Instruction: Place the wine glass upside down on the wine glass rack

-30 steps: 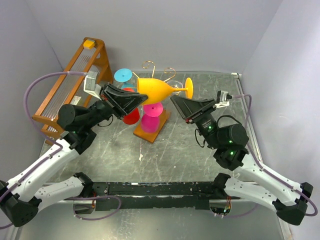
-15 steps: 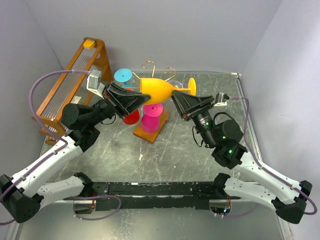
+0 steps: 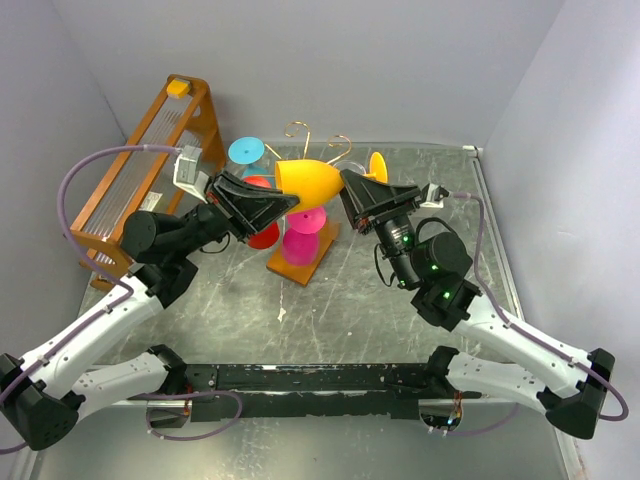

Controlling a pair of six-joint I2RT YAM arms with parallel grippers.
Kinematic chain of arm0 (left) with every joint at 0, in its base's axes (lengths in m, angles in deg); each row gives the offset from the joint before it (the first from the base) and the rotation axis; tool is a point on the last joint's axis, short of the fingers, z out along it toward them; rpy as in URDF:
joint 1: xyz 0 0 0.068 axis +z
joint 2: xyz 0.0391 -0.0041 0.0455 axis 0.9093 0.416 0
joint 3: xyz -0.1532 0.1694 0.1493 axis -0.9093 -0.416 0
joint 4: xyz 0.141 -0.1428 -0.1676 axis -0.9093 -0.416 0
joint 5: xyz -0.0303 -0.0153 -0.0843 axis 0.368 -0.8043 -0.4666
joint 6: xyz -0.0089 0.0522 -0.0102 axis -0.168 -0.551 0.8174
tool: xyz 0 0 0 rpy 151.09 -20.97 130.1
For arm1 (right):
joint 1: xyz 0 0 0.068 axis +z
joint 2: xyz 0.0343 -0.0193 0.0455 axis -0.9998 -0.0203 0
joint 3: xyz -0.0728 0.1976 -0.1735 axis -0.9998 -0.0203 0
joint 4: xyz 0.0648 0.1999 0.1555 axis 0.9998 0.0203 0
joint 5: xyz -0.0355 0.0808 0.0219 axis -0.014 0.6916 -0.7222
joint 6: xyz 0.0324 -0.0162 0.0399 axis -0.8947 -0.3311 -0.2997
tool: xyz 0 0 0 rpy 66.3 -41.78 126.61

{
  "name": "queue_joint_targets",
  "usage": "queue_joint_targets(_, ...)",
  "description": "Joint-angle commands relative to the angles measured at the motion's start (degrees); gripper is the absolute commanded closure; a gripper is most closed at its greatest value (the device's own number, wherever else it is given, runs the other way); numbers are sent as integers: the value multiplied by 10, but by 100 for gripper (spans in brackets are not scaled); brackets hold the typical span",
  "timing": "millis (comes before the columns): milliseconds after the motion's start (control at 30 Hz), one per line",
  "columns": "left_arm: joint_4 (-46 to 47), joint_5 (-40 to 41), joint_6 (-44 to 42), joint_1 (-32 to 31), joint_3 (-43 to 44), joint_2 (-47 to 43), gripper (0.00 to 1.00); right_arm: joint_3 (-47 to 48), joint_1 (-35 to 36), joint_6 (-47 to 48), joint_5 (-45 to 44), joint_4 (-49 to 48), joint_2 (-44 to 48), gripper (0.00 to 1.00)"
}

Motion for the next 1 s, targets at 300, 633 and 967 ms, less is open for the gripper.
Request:
queue_joint_targets(300, -33, -147, -27, -10, -25, -25, 93, -5, -2, -6, -49, -23, 5, 70)
queue_joint_targets(633, -18, -189, -22, -12, -48, -24, 93, -13, -2, 18, -50, -47, 8, 93)
queue_joint_targets(967, -124, -130, -67, -11, -17, -52, 63, -4, -2, 70, -23, -57, 18, 100)
